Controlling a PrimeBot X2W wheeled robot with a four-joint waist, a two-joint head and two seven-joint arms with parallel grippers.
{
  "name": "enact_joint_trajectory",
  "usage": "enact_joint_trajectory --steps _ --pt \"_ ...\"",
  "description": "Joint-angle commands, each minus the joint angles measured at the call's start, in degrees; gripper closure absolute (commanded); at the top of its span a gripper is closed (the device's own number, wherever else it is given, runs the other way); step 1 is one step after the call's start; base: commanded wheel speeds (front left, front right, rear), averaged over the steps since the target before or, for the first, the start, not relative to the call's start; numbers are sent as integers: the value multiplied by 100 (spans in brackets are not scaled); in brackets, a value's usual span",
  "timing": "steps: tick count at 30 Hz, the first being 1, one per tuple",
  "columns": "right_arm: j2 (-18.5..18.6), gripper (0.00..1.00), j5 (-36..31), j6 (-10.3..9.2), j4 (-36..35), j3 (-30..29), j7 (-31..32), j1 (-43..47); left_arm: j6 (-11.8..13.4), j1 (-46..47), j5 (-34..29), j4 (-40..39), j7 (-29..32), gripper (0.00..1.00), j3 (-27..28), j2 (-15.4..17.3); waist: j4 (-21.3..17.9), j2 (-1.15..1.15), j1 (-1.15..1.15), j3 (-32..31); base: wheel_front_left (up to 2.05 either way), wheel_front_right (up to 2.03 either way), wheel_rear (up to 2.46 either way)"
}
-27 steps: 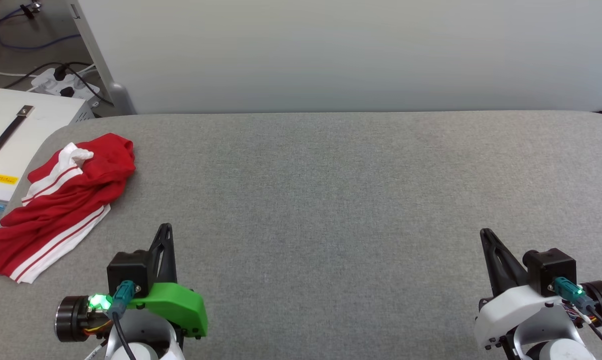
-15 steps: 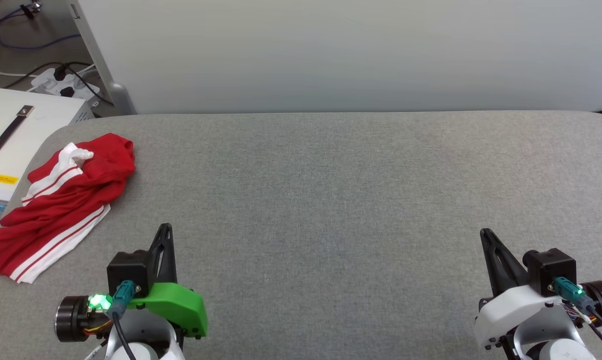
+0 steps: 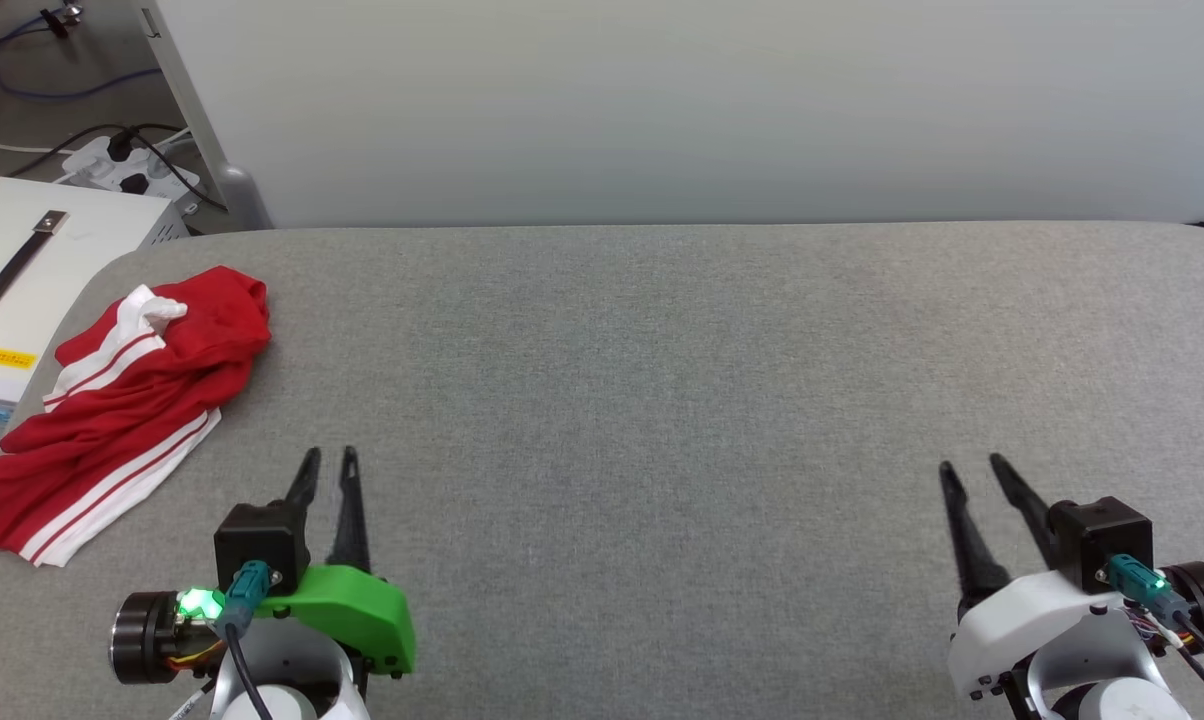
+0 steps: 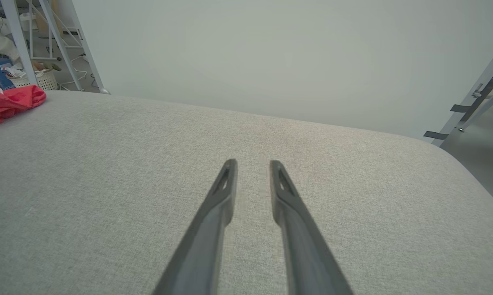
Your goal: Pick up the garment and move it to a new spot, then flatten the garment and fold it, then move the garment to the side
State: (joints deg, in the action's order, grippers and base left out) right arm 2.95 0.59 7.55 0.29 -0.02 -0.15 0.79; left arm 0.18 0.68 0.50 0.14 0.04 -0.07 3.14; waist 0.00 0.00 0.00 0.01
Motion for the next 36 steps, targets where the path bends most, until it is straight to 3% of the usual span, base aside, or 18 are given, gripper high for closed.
enact_joint_trajectory --steps 1,36 --pt "0 0 13 0 2 -10 -24 -3 14 0 14 -1 -24 0 -8 0 0 0 0 2 0 0 0" --pt "-2 0 680 -2 -217 -93 -457 67 126 -17 259 -17 -463 0 -157 -8 -6 0 0 59 0 0 0"
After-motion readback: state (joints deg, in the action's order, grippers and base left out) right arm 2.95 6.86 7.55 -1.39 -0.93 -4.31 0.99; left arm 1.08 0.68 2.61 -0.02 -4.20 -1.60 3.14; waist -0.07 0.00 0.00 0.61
